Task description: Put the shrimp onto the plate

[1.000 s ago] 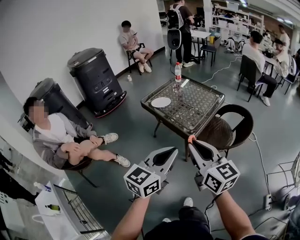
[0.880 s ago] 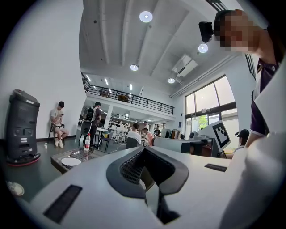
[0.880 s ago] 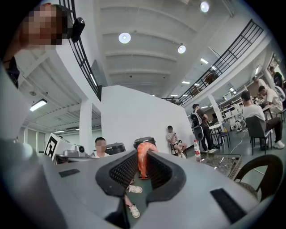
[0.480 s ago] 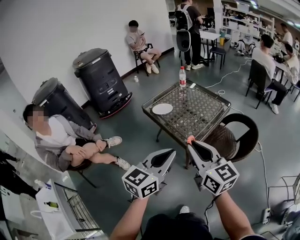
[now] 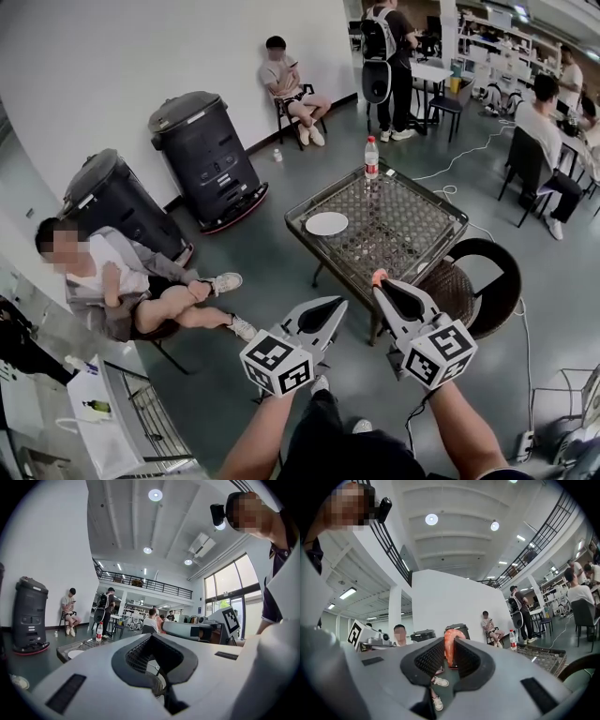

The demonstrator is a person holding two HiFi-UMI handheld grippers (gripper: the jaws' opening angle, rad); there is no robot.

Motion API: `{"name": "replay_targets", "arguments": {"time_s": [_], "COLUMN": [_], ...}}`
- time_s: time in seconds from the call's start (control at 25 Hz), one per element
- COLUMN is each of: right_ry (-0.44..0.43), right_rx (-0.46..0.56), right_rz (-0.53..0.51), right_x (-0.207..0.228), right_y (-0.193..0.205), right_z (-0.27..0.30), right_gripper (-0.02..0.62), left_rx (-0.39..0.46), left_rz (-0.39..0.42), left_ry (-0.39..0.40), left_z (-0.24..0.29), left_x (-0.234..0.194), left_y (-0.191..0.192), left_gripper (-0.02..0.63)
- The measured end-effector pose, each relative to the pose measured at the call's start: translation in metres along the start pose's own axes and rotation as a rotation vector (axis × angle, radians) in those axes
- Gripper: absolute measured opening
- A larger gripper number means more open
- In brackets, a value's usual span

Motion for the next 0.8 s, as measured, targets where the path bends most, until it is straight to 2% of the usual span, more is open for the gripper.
{"name": "replay_targets", "arguments": {"time_s": [0.28, 0.8], "right_ry": [0.033, 0.100], "right_rx": [-0.016, -0.057], "right_rz": [-0.017, -0.056], "right_x": [0.018, 0.047], "right_y": [-0.004, -0.018], "right_z": [0.038, 0.169], "right_gripper": [0.061, 0.061], "left_rx": [0.029, 0.049], "left_rz": [-0.005, -0.021], "left_ry": [0.041, 0.149], "left_z": [0.021, 0.065], "left_x": [-0.044, -0.179], "left_y": [-0.010, -0.037], "left_gripper": [0.009, 0.009]}}
Point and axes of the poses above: the fingertips, and each gripper's own axes: z forward along the fingers, x to its right, y out of its underside, the point moved 10 cm from there along -z, backward along the fingers, and after that the axes turned 6 degrees about -x, right-handed, at the moved point
